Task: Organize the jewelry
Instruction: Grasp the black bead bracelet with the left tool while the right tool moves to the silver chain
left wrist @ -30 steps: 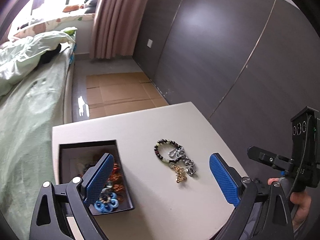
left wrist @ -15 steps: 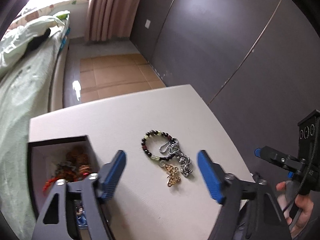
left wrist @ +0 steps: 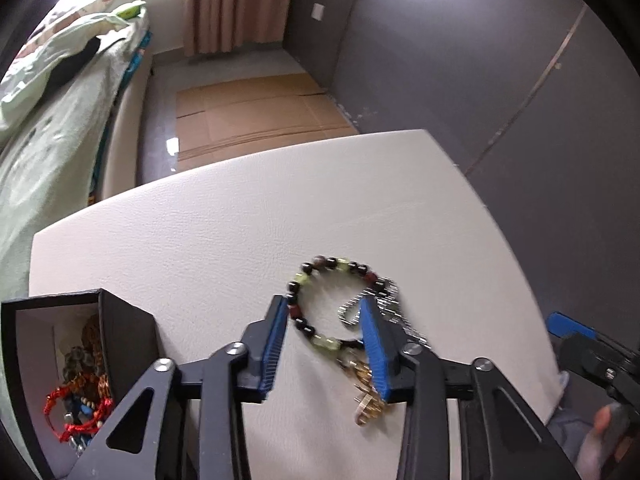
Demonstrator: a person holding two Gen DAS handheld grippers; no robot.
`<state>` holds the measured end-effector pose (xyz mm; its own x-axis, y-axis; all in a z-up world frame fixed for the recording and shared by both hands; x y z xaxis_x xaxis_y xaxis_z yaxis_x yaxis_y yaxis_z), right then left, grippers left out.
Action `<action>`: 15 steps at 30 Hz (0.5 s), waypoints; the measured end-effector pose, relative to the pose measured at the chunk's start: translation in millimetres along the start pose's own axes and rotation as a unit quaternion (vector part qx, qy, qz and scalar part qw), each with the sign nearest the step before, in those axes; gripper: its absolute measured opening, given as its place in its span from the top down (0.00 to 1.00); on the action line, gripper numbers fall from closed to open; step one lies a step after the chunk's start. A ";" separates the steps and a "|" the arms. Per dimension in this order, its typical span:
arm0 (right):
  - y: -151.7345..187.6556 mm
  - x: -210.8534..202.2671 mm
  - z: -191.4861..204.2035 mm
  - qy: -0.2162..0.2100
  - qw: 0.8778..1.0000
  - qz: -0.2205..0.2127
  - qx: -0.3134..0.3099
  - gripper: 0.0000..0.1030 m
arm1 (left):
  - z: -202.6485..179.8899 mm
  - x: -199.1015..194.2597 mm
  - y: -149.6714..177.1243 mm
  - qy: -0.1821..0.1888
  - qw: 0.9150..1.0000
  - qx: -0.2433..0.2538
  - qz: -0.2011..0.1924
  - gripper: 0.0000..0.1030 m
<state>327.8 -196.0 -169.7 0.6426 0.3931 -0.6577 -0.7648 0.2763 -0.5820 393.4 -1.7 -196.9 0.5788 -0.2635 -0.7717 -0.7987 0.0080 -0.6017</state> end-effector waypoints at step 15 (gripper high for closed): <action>7.2 20.3 14.4 0.001 0.999 0.021 -0.026 0.18 | 2.4 11.9 5.6 -0.026 0.999 0.019 0.003 0.92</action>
<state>334.7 -173.4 -180.4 0.6102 0.4011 -0.6832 -0.7875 0.2131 -0.5783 396.2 -2.5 -209.9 0.5823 -0.2122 -0.7848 -0.7962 0.0467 -0.6033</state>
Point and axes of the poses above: each gripper's, at about its wrist camera, not at the fingertips, and x roughly the way its jaws point, z to its left, y to its underside, the point moved 2 cm from there along x, roughly the way its jaws point, and after that the axes turned 10 degrees about -z, right-handed, at the moved point
